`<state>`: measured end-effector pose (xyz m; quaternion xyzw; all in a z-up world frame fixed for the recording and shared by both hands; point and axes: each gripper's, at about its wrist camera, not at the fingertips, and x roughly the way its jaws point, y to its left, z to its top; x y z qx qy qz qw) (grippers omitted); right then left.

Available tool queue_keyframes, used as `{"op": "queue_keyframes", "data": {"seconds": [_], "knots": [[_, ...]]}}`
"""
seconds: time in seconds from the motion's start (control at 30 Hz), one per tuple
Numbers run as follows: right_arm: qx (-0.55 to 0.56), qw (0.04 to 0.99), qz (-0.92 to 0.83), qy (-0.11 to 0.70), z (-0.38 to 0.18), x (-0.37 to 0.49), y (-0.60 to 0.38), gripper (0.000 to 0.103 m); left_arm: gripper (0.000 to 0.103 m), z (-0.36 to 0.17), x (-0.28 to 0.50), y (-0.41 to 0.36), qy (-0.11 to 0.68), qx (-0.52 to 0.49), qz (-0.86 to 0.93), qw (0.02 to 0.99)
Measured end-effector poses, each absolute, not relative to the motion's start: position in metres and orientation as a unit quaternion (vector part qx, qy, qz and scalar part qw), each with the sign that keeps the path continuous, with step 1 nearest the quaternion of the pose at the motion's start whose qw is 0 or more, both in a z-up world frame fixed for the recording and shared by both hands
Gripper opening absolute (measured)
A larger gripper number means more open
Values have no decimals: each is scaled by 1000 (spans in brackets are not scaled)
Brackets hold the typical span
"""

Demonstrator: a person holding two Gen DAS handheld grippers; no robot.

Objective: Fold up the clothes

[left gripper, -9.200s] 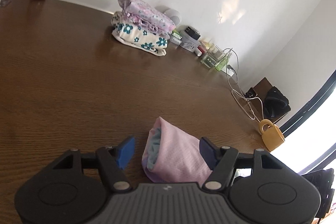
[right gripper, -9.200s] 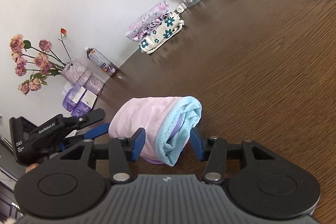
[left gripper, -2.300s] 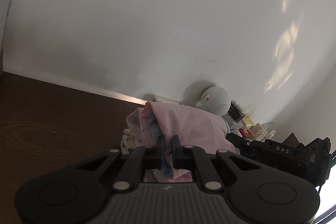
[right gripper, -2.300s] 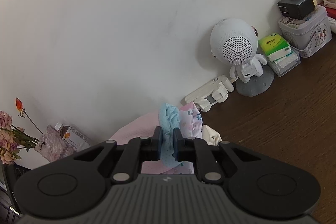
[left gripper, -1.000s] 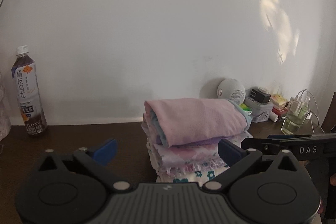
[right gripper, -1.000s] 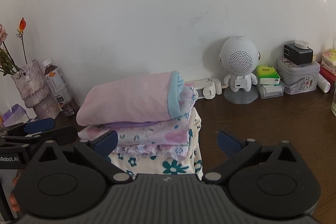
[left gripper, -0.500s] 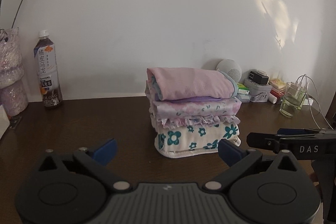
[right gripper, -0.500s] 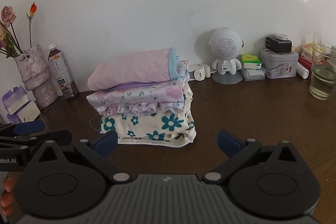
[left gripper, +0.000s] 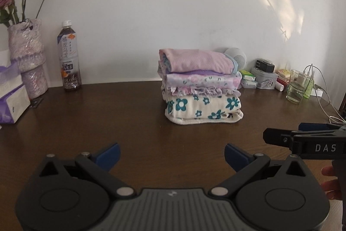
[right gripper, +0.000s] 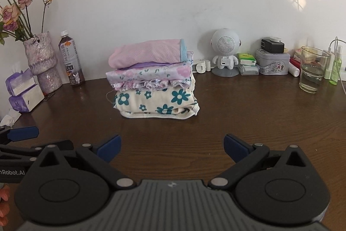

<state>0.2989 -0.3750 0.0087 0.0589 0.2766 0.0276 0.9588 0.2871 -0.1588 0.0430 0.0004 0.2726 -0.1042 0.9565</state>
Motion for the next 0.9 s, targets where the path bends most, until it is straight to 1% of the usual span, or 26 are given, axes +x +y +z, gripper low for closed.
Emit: {"op": "queue_keyframes", "data": {"seconds": [0.4, 0.63, 0.9], "knots": [[46, 962, 10, 271, 8, 241, -357, 103, 103, 45, 231, -155, 258, -4, -115, 959], [54, 963, 6, 263, 2, 201, -351, 103, 103, 38, 188, -160, 252, 8, -132, 959], [54, 963, 12, 265, -7, 156, -346, 103, 103, 31, 141, -154, 251, 0, -120, 961]]}}
